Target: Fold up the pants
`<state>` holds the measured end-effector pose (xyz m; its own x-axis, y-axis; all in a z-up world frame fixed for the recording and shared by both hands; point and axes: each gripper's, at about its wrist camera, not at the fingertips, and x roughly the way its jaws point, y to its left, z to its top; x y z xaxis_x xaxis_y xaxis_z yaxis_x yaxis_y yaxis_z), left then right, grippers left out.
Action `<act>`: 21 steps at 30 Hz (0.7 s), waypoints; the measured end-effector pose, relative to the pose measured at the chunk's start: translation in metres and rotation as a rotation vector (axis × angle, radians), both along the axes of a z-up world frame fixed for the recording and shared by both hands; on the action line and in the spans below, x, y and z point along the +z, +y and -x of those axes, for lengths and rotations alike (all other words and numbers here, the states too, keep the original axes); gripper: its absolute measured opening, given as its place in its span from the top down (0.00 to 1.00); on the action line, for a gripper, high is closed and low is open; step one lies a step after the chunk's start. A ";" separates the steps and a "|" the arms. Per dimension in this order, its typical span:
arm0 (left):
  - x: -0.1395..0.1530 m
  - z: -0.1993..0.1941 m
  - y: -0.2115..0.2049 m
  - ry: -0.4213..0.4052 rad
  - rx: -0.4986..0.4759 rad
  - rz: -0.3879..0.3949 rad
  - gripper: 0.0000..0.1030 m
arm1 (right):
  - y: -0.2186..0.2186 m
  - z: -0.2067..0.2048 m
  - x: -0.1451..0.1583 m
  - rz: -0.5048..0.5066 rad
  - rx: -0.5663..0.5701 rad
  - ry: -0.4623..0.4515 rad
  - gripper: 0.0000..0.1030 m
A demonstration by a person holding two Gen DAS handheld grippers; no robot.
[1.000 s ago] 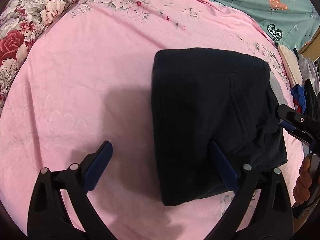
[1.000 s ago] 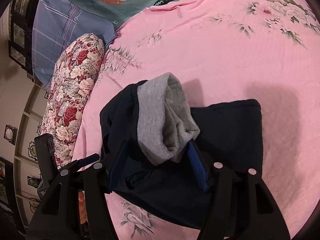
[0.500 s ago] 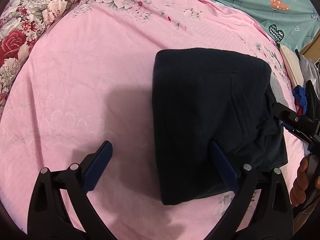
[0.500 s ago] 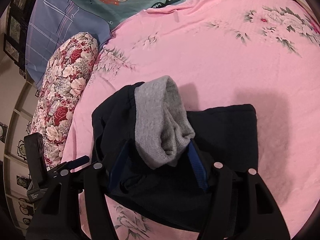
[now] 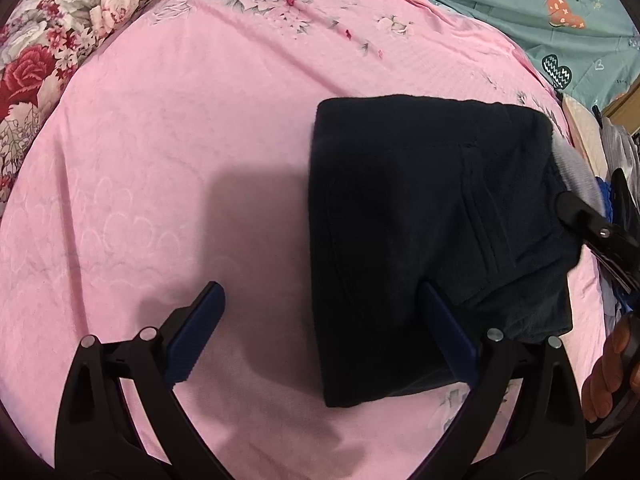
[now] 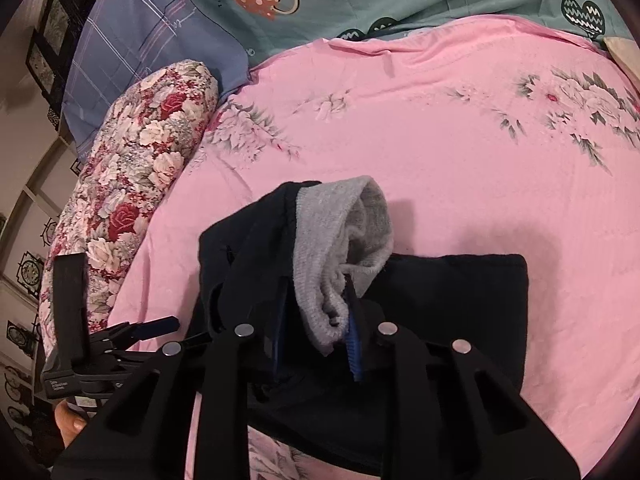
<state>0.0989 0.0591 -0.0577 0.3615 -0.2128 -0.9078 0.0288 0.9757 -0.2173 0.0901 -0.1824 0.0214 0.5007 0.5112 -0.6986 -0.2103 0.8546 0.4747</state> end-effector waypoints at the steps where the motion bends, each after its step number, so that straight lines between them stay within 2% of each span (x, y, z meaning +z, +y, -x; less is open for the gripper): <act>1: 0.001 0.000 0.002 0.004 0.006 0.003 0.04 | 0.001 0.001 0.005 -0.025 0.013 -0.005 0.77; 8: 0.037 0.013 0.013 -0.077 0.026 0.021 0.04 | 0.002 0.021 0.050 -0.173 0.103 -0.079 0.79; 13: 0.053 0.018 0.002 -0.125 -0.024 0.036 0.04 | -0.034 0.051 0.072 -0.253 0.093 -0.133 0.80; 15: 0.045 0.014 -0.012 -0.114 -0.057 0.013 0.04 | -0.053 0.057 0.064 -0.236 0.048 -0.109 0.80; 17: 0.026 0.008 -0.030 -0.073 -0.090 -0.036 0.04 | -0.070 0.056 0.043 -0.189 -0.019 -0.049 0.80; 20: 0.004 0.003 -0.042 -0.032 -0.102 -0.054 0.02 | -0.088 0.049 -0.008 -0.090 -0.112 0.120 0.77; 21: 0.002 0.002 -0.041 -0.028 -0.088 -0.042 0.02 | -0.091 0.048 -0.022 -0.089 -0.125 0.171 0.74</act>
